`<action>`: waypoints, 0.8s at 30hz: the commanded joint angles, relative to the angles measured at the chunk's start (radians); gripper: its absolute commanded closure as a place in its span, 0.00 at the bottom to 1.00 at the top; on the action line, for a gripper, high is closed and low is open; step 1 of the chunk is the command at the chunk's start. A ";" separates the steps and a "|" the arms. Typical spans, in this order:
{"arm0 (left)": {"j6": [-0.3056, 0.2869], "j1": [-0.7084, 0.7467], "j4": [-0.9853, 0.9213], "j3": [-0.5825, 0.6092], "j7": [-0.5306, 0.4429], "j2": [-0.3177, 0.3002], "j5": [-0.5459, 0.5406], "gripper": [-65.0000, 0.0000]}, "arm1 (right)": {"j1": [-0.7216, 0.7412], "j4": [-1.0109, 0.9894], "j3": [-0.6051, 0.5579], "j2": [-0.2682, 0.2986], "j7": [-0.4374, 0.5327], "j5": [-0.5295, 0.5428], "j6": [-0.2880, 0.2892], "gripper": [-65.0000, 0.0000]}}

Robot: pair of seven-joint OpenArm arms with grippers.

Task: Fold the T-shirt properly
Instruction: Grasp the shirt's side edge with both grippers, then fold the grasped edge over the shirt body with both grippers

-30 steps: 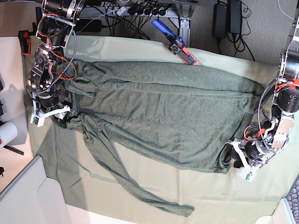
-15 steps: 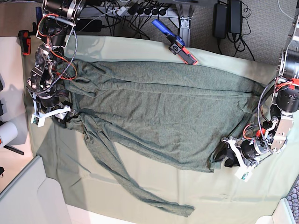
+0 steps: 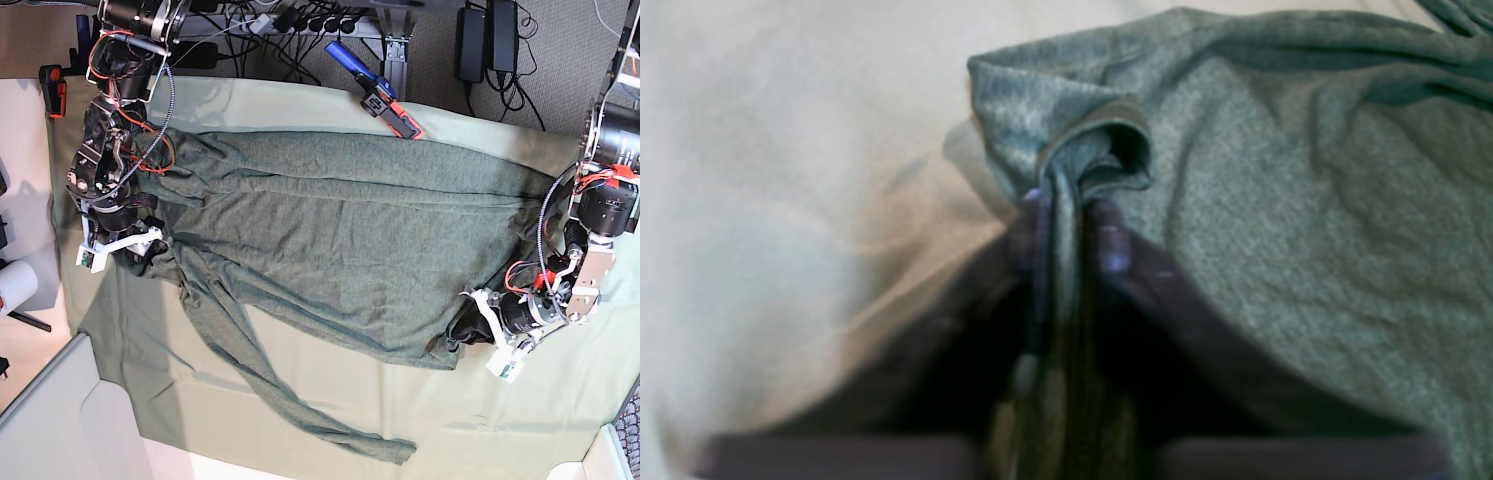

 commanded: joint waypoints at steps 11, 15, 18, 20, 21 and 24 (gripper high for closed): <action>-0.027 -0.035 0.035 -0.004 -0.040 -0.086 0.021 1.00 | 0.024 0.019 0.003 0.027 0.028 0.000 0.008 1.00; -0.027 -0.030 0.074 -0.004 -0.040 -0.129 0.022 1.00 | 0.021 0.060 0.003 0.041 0.017 0.001 0.011 1.00; -0.027 -0.029 0.088 -0.004 -0.033 -0.149 0.021 1.00 | 0.019 0.105 0.003 0.056 -0.021 0.015 0.011 1.00; -0.027 -0.029 0.099 -0.004 -0.033 -0.158 0.021 1.00 | 0.019 0.130 0.003 0.067 -0.058 0.032 0.011 1.00; -0.027 -0.029 0.104 -0.004 -0.033 -0.164 0.021 1.00 | 0.018 0.140 0.003 0.072 -0.071 0.040 0.011 1.00; -0.027 -0.026 0.131 -0.004 -0.010 -0.174 0.017 1.00 | 0.018 0.157 0.003 0.084 -0.085 0.055 0.011 1.00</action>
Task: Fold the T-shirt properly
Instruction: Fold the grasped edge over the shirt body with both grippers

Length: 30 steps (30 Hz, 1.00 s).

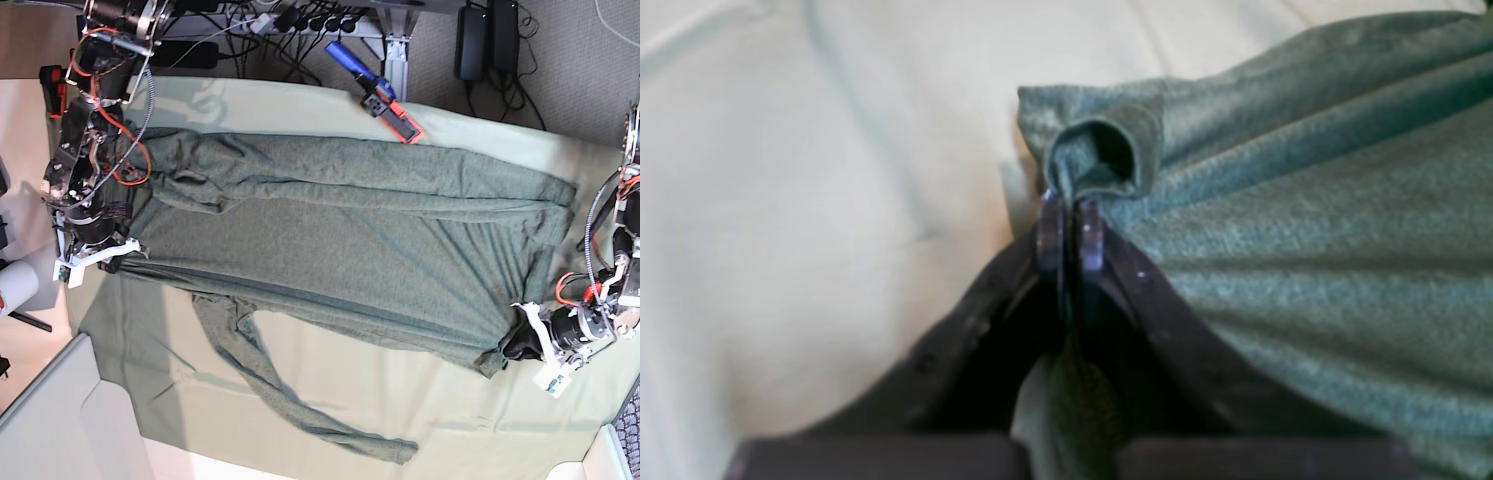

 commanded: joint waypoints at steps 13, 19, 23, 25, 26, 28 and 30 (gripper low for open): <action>-0.009 0.155 0.378 -0.005 0.065 -0.101 -0.074 1.00 | -0.060 0.085 0.006 0.024 0.021 0.009 0.000 1.00; -0.009 0.229 0.502 -0.005 0.119 -0.138 -0.075 1.00 | -0.128 0.150 0.018 0.024 0.020 0.006 0.000 1.00; -0.009 0.286 0.580 -0.005 0.119 -0.178 -0.075 1.00 | -0.167 0.173 0.041 0.024 0.020 0.007 0.000 1.00; -0.009 0.315 0.622 -0.005 0.120 -0.199 -0.074 1.00 | -0.184 0.183 0.055 0.025 0.020 0.010 0.000 1.00; -0.009 0.329 0.642 -0.005 0.124 -0.208 -0.074 1.00 | -0.194 0.189 0.059 0.029 0.020 0.011 0.000 1.00; -0.009 0.354 0.675 -0.005 0.136 -0.224 -0.074 1.00 | -0.212 0.203 0.064 0.034 0.020 0.017 0.000 1.00; -0.009 0.374 0.699 -0.005 0.157 -0.232 -0.074 1.00 | -0.229 0.217 0.069 0.038 0.019 0.017 0.000 1.00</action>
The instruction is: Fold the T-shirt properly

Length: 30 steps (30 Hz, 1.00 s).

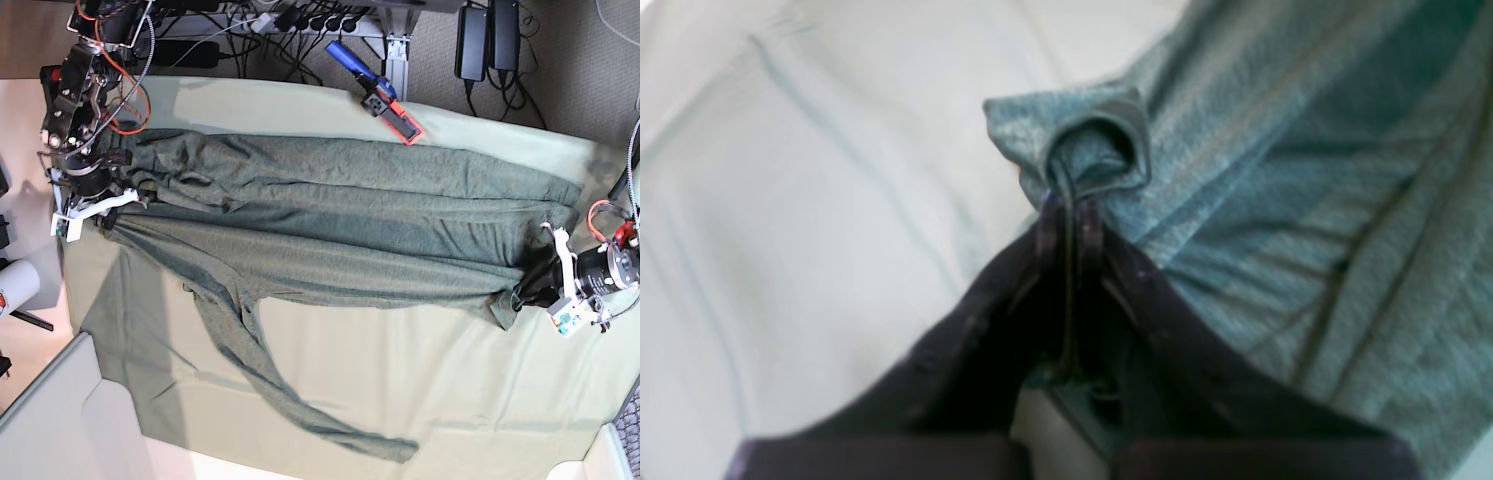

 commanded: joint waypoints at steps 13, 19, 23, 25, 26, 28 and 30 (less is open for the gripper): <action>-0.004 0.053 0.044 -0.008 0.056 -0.030 0.000 1.00 | -0.047 0.054 0.014 0.023 0.018 0.005 -0.003 1.00; -0.004 0.090 0.044 -0.008 0.024 -0.030 0.000 0.83 | -0.047 0.054 0.014 0.023 0.018 0.006 -0.003 1.00; -0.004 0.089 0.044 -0.008 -0.013 -0.030 0.000 0.57 | -0.049 0.053 0.014 0.014 0.019 0.005 -0.003 0.84; -0.004 0.089 0.044 -0.008 -0.013 -0.030 -0.012 0.56 | -0.049 0.053 0.014 0.006 0.018 0.005 -0.003 0.64; -0.004 0.088 0.044 -0.008 -0.013 -0.030 -0.016 0.56 | -0.049 0.053 0.014 0.003 0.018 0.005 -0.003 0.57; -0.004 0.086 0.044 -0.008 -0.013 -0.030 -0.023 0.56 | -0.049 0.053 0.014 0.000 0.018 0.002 -0.003 0.51; -0.004 0.086 0.044 -0.019 -0.013 -0.030 -0.043 0.56 | -0.049 0.053 0.014 0.000 0.019 0.003 -0.003 0.51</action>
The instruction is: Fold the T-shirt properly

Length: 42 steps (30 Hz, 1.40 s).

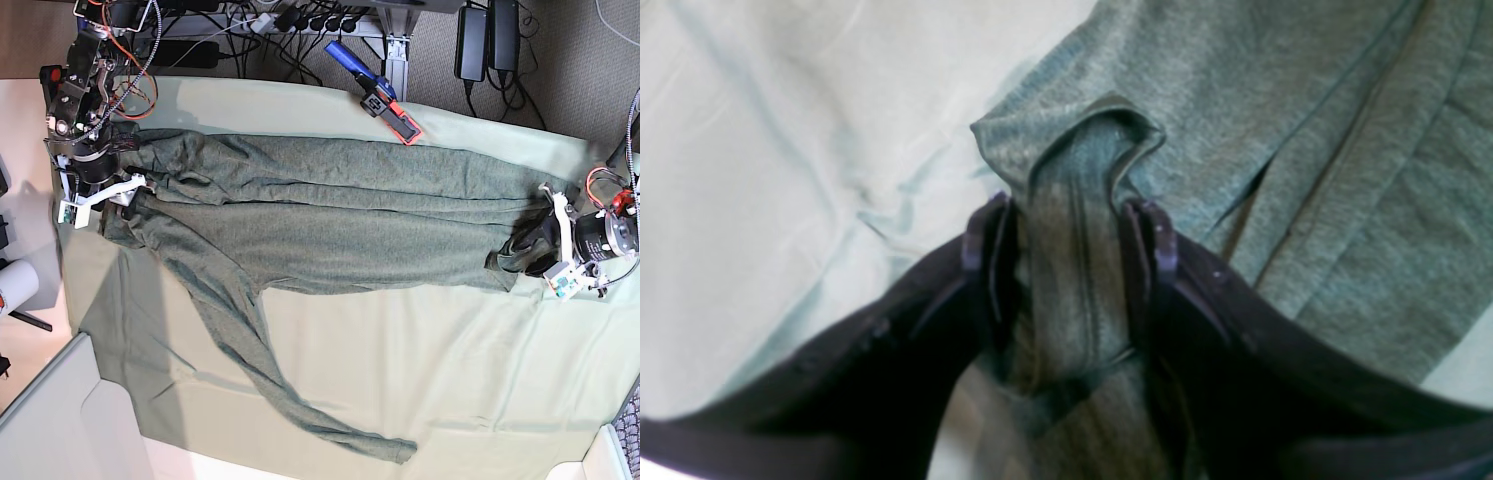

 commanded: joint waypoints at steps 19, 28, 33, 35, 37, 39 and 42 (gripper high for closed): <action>-0.005 -0.011 0.015 -0.237 0.051 -0.016 -0.235 0.56 | 0.271 0.018 -0.013 -0.126 0.044 0.060 -0.002 0.51; -0.005 0.001 0.015 -0.237 0.089 -0.016 -0.277 0.56 | 0.521 -0.444 -0.248 -0.240 0.219 -0.205 -0.005 0.51; -0.005 0.000 0.015 -0.237 0.092 -0.017 -0.280 0.56 | 0.562 -0.586 -0.317 -0.250 0.254 -0.243 -0.045 0.51; -0.005 0.000 0.015 -0.237 0.092 -0.017 -0.281 0.56 | 0.558 -0.588 -0.317 -0.250 0.254 -0.258 -0.053 0.51; -0.005 0.000 0.015 -0.237 0.092 -0.016 -0.281 0.56 | 0.557 -0.588 -0.317 -0.250 0.254 -0.259 -0.053 0.56; -0.005 0.000 0.015 -0.237 0.092 -0.016 -0.287 0.56 | 0.557 -0.588 -0.317 -0.250 0.254 -0.259 -0.053 0.73; -0.005 0.000 0.015 -0.237 0.091 -0.016 -0.287 0.56 | 0.557 -0.583 -0.317 -0.250 0.261 -0.258 -0.053 1.00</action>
